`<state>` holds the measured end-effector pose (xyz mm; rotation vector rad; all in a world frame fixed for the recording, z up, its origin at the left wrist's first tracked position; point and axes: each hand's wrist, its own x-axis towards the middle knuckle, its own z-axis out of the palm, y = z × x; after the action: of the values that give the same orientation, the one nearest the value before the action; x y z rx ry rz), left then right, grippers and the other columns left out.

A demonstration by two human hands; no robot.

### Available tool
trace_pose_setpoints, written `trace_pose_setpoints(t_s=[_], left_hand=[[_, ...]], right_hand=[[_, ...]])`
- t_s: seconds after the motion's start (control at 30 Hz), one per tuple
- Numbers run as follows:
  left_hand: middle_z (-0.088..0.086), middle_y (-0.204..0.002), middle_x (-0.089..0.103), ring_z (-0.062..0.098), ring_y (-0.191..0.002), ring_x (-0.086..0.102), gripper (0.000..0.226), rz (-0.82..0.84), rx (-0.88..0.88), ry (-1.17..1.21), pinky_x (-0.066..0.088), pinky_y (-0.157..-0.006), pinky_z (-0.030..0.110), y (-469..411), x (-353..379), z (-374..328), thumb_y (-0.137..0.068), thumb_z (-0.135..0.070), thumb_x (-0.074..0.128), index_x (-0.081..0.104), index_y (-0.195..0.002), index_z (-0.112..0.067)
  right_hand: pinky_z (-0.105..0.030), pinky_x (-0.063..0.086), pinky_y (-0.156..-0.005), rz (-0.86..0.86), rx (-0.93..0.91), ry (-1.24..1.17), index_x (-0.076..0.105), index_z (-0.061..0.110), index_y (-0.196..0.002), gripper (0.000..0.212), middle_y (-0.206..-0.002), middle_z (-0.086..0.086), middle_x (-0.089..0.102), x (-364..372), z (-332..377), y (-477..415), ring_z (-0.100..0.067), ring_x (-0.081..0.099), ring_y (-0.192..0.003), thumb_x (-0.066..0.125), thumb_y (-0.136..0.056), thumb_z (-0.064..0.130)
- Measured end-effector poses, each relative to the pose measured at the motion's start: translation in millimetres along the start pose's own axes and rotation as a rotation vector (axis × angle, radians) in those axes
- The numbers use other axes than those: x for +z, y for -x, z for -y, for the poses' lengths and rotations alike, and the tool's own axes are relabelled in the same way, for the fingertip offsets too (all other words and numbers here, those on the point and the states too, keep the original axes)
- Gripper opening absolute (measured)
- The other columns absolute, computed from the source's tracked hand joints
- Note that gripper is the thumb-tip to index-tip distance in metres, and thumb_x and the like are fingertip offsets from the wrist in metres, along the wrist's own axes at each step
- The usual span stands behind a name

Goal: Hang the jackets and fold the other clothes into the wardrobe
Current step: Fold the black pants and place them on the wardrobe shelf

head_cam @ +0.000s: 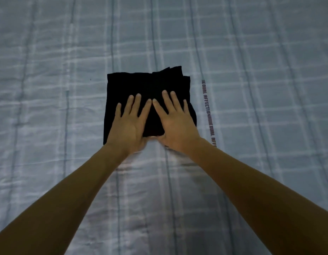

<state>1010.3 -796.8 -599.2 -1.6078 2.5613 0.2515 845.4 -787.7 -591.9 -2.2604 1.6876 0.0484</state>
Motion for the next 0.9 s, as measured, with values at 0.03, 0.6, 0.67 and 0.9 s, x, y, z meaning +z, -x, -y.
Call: trace_pose_setpoints(t_s=[0.03,0.6,0.67,0.9], left_hand=[[0.024,-0.154,0.016,0.041,-0.142,0.013,0.095,-0.010,-0.006,-0.021,0.015,-0.112,0.057,1,-2,-1,-0.075,-0.036,0.070,0.016,-0.150,-0.009],[0.030,-0.115,0.060,0.046,-0.104,0.060,0.089,-0.267,-0.033,-0.192,0.048,-0.086,0.059,113,-133,-17,-0.042,0.005,0.085,0.056,-0.125,0.001],[0.029,-0.114,0.061,0.045,-0.103,0.060,0.085,-0.323,-0.049,-0.199,0.048,-0.086,0.059,146,-168,-11,-0.044,0.007,0.083,0.055,-0.125,0.001],[0.025,-0.106,0.062,0.041,-0.090,0.061,0.069,-0.528,-0.155,-0.270,0.050,-0.079,0.053,303,-310,24,-0.058,0.009,0.066,0.051,-0.125,-0.001]], right_hand=[[-0.054,0.004,-0.116,-0.011,-0.002,0.027,0.006,0.017,-0.152,0.095,-0.158,-0.015,-0.006,-1,3,1,-0.034,-0.008,-0.145,0.065,-0.083,0.045],[-0.062,0.036,-0.102,-0.375,-0.038,0.164,0.051,0.004,-0.131,0.076,-0.131,-0.024,0.054,-98,94,86,-0.042,0.051,-0.121,0.081,-0.061,0.001],[-0.064,0.035,-0.100,-0.451,-0.078,0.199,0.054,0.005,-0.128,0.073,-0.126,-0.022,0.058,-129,125,104,-0.040,0.055,-0.116,0.080,-0.060,0.004],[-0.057,0.044,-0.096,-0.675,-0.271,0.224,0.058,0.005,-0.123,0.064,-0.122,-0.020,0.061,-250,270,178,-0.040,0.057,-0.113,0.075,-0.062,-0.002]])
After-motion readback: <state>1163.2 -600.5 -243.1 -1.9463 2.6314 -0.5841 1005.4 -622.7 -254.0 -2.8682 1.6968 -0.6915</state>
